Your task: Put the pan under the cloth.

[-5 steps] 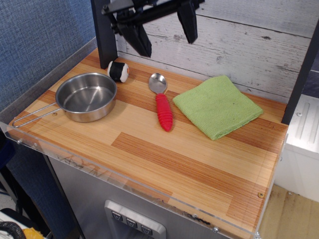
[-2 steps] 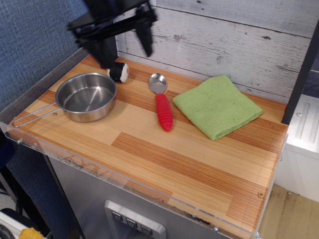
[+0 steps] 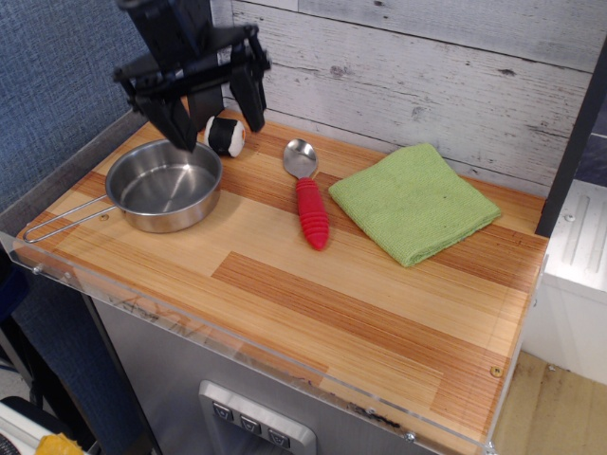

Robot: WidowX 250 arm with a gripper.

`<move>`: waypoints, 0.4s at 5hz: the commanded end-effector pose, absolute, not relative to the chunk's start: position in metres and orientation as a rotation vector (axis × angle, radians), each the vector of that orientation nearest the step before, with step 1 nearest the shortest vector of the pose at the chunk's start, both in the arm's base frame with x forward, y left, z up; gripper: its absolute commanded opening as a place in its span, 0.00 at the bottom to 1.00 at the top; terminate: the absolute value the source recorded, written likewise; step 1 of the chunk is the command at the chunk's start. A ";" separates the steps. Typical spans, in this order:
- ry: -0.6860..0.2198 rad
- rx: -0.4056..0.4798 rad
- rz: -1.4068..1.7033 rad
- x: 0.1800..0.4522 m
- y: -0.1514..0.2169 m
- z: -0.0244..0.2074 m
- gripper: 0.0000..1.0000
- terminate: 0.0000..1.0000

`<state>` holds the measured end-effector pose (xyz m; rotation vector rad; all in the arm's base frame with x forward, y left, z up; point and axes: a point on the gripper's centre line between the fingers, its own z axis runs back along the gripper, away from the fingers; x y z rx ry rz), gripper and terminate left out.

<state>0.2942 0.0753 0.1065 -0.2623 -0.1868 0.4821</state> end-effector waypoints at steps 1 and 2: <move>-0.232 -0.216 0.479 0.316 0.089 0.094 1.00 0.00; -0.209 -0.165 0.439 0.321 0.093 0.081 1.00 0.00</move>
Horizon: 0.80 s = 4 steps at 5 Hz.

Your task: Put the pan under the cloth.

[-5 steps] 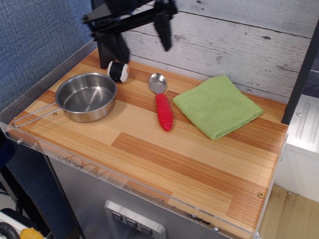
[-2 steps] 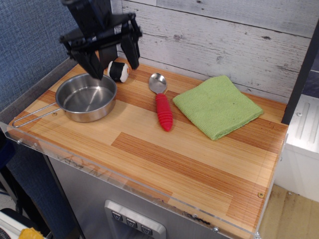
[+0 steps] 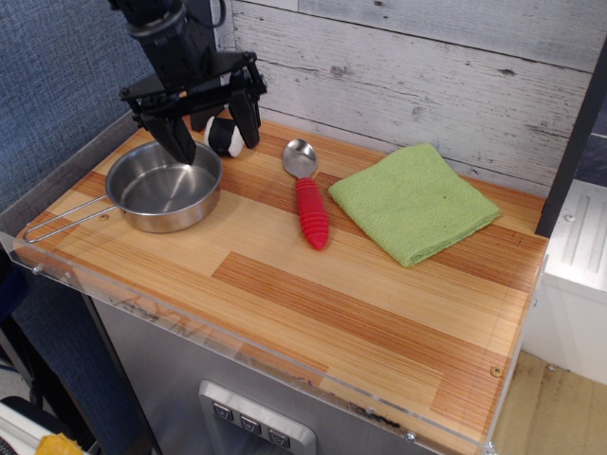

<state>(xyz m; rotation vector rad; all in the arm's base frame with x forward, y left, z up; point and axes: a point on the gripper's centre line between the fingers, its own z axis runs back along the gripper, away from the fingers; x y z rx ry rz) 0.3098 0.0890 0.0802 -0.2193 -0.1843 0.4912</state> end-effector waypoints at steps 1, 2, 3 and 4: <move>-0.204 -0.113 0.400 0.324 0.096 0.071 1.00 0.00; -0.224 -0.071 0.388 0.327 0.096 0.062 1.00 0.00; -0.225 -0.036 0.394 0.330 0.103 0.056 1.00 0.00; -0.224 0.003 0.396 0.333 0.110 0.049 1.00 0.00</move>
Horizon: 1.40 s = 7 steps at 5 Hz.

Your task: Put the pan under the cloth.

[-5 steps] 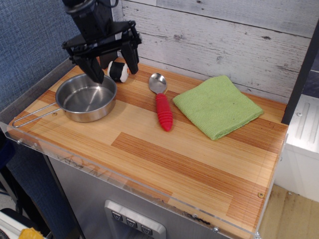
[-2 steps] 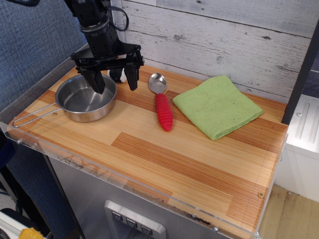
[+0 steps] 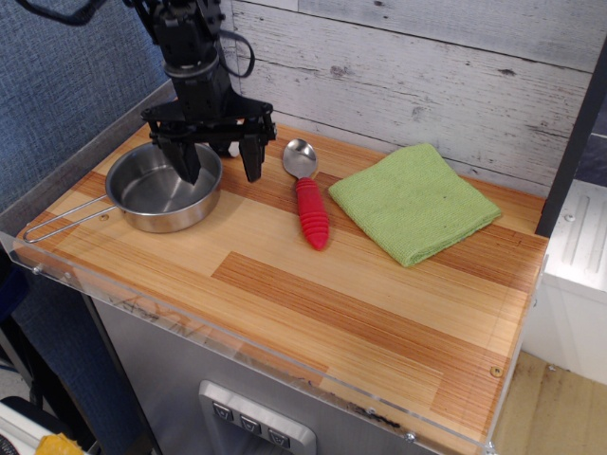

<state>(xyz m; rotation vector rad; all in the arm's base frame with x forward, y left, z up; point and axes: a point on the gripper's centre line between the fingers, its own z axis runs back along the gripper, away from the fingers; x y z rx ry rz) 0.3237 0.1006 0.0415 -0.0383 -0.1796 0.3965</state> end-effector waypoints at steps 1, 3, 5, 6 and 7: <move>-0.207 0.025 0.405 0.328 0.117 0.043 1.00 0.00; -0.212 0.030 0.404 0.325 0.114 0.033 0.00 0.00; -0.229 0.023 0.402 0.323 0.108 0.031 0.00 0.00; -0.236 0.018 0.408 0.323 0.107 0.031 0.00 0.00; -0.241 0.010 0.420 0.321 0.106 0.033 0.00 0.00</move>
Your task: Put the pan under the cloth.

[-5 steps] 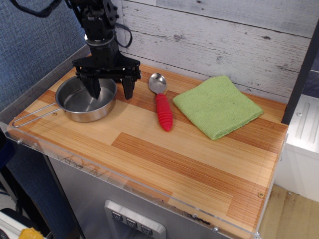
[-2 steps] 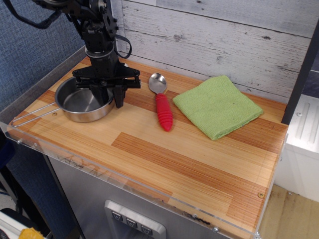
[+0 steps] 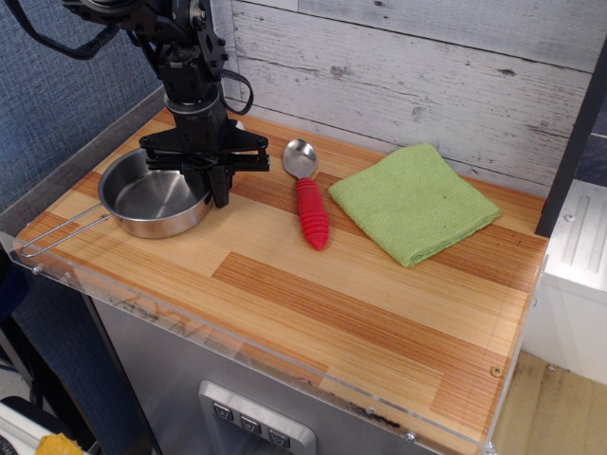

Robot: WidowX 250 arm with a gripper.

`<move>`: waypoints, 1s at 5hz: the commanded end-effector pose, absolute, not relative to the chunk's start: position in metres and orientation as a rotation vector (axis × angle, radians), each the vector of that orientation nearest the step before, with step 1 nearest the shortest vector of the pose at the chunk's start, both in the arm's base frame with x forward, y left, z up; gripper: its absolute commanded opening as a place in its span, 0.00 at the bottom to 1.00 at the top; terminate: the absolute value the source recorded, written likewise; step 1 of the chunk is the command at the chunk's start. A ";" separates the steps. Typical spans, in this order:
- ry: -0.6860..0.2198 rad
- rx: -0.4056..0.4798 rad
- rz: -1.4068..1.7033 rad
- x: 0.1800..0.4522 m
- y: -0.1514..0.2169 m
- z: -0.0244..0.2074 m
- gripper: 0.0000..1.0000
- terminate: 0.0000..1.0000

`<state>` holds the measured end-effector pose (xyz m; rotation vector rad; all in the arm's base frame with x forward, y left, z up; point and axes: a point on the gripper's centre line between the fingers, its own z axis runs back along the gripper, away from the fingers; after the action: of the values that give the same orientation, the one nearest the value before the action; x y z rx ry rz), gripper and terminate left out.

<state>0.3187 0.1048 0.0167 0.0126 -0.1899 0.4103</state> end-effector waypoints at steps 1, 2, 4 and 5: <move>-0.223 -0.049 0.547 0.321 0.109 0.043 0.00 0.00; -0.255 -0.064 0.614 0.325 0.109 0.064 0.00 0.00; -0.328 -0.115 0.665 0.330 0.088 0.109 0.00 0.00; -0.338 -0.154 0.628 0.334 0.052 0.126 0.00 0.00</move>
<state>0.3304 0.0452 0.1042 -0.1524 -0.2648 0.6301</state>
